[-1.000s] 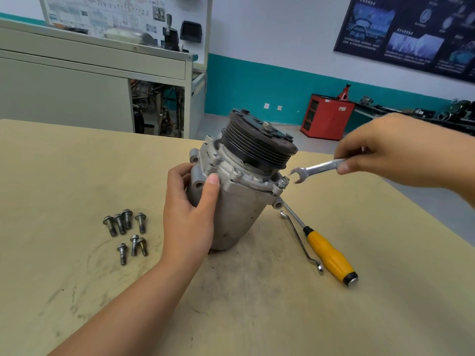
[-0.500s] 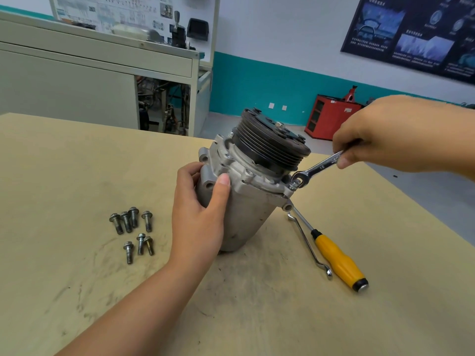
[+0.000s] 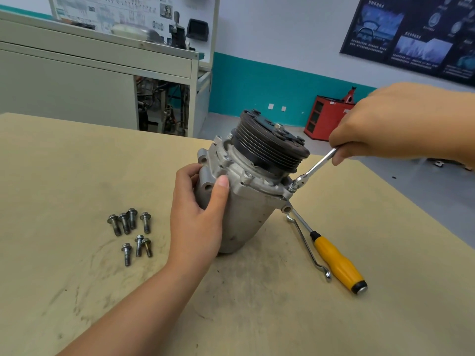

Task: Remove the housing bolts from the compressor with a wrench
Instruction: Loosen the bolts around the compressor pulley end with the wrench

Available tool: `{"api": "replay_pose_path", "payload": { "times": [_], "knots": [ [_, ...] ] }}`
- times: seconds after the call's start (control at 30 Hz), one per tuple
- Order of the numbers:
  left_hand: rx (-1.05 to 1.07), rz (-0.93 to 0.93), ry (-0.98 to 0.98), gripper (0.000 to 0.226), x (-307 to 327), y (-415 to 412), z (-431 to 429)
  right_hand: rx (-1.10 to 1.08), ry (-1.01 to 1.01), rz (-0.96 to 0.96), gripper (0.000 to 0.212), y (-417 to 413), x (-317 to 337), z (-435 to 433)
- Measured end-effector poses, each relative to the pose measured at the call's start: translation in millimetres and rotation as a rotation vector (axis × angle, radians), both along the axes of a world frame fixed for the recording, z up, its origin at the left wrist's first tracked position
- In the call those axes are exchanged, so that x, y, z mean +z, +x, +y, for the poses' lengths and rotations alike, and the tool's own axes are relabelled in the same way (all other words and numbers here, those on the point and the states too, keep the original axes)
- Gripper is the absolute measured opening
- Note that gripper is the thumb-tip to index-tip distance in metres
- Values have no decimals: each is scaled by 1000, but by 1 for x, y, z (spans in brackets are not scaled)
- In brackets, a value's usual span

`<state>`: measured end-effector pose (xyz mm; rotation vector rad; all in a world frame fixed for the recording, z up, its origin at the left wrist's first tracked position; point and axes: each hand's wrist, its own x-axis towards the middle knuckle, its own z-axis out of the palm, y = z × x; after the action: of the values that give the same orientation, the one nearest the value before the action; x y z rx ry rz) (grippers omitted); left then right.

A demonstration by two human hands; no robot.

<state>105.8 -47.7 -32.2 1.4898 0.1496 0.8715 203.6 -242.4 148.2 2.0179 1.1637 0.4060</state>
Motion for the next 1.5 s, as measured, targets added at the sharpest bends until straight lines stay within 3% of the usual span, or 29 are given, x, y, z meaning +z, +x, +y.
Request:
{"api": "replay_pose_path", "payload": {
  "times": [0.07,0.23,0.43,0.53,0.77,0.97,1.3,1.5],
  "knots": [
    [4,5,7,13,-2,1,1,9,-18,12,46,1,2,1],
    [14,10,28,13,-3,2,1,-76,51,83,55,2,5,3],
    [17,2,23,13,-3,3,1,-152,78,135,38,2,-2,5],
    [12,4,22,14,-3,3,0,-179,79,144,40,0,0,5],
    [11,13,25,13,-1,1,0,-98,-54,47,70,-9,-1,8],
    [8,18,22,12,0,1,0,-148,-7,87,87,-16,0,21],
    [8,21,19,12,0,0,0,-161,-189,-207,76,-27,19,30],
    [16,21,20,14,0,2,0,-202,-210,-219,84,-32,14,35]
  ]
}}
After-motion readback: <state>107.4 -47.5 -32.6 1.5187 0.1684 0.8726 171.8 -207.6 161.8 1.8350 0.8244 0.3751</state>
